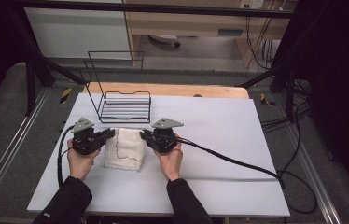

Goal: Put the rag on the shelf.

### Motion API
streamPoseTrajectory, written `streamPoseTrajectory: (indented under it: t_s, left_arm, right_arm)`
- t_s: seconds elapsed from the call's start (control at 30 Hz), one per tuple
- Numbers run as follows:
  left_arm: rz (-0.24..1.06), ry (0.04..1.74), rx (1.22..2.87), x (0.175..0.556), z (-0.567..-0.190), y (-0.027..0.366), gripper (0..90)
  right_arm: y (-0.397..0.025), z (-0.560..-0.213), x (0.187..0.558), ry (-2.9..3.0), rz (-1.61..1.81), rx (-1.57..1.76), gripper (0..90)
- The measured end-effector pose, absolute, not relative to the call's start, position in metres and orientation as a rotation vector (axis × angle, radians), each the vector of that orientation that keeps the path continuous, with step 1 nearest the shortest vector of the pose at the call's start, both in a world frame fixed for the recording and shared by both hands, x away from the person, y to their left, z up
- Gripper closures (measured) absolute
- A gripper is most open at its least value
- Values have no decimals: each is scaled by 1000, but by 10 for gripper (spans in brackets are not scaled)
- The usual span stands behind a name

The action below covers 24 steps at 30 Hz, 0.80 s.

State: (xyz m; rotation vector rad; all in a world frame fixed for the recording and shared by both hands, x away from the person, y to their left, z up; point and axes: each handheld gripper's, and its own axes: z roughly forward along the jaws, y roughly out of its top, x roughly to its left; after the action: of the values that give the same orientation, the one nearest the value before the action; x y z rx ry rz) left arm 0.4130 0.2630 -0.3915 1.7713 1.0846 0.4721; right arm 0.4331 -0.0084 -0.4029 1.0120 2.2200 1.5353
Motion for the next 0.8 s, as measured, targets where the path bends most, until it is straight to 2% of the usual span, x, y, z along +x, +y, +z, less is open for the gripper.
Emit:
streamPoseTrajectory:
  t_s: [0.8]
  left_arm:
    - [542, 1005, 1674, 398, -367, 261, 833]
  right_arm:
    - [-19, -373, 423, 2140, 1631, 895, 809]
